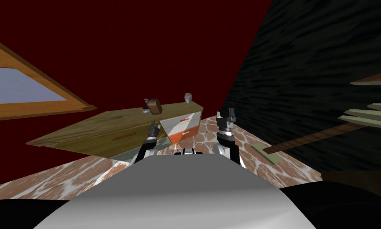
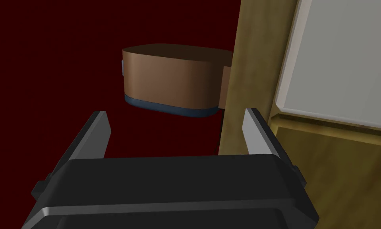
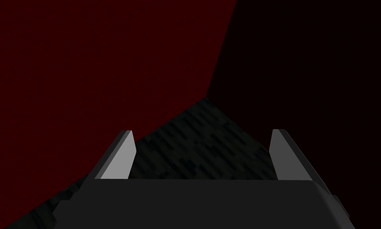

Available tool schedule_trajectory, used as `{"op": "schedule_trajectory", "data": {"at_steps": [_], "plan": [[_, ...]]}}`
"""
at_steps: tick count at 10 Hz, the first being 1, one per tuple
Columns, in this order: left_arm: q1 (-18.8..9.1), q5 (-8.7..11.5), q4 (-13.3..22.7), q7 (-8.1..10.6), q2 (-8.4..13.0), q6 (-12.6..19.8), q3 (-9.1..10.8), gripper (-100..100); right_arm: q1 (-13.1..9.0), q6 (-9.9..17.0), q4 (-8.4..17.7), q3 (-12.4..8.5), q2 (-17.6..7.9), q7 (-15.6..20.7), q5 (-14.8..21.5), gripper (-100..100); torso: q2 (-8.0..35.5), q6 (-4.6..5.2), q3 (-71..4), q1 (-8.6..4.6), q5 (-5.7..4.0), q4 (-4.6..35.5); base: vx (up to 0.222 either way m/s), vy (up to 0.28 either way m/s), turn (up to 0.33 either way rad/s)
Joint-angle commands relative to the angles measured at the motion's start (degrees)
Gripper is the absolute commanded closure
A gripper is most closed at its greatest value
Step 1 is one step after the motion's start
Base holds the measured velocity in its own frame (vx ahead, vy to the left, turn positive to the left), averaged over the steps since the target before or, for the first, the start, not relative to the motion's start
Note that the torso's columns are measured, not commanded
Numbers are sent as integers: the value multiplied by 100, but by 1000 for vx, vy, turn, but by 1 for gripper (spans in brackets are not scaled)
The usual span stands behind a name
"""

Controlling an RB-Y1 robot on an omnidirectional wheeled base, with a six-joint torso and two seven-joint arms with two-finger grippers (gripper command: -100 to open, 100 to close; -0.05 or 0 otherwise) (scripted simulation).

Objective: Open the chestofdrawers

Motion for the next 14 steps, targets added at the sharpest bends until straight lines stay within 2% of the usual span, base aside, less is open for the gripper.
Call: {"op": "schedule_trajectory", "data": {"at_steps": [1,7,10,12,14], "plan": [[-87,23,332,-6,-27,17,32,-100,0,0,0,0,0,0,0,0,15,0,10,-4,0,5,98,-137,32],[-324,125,1162,21,-79,142,177,-100,0,0,0,0,0,0,0,0,-2,1,1,-17,-5,1,133,-156,34],[-446,178,1594,35,-184,207,251,-100,0,0,0,0,0,0,0,0,11,0,9,-10,-2,4,122,-180,36],[-518,208,1845,43,-314,245,295,-100,-1,0,0,0,0,0,0,0,6,0,5,-12,-3,2,106,-185,31],[-597,243,2121,52,-639,287,344,-100,0,0,0,0,0,0,0,0,-6,0,-1,-6,-1,0,139,-166,38]]}}
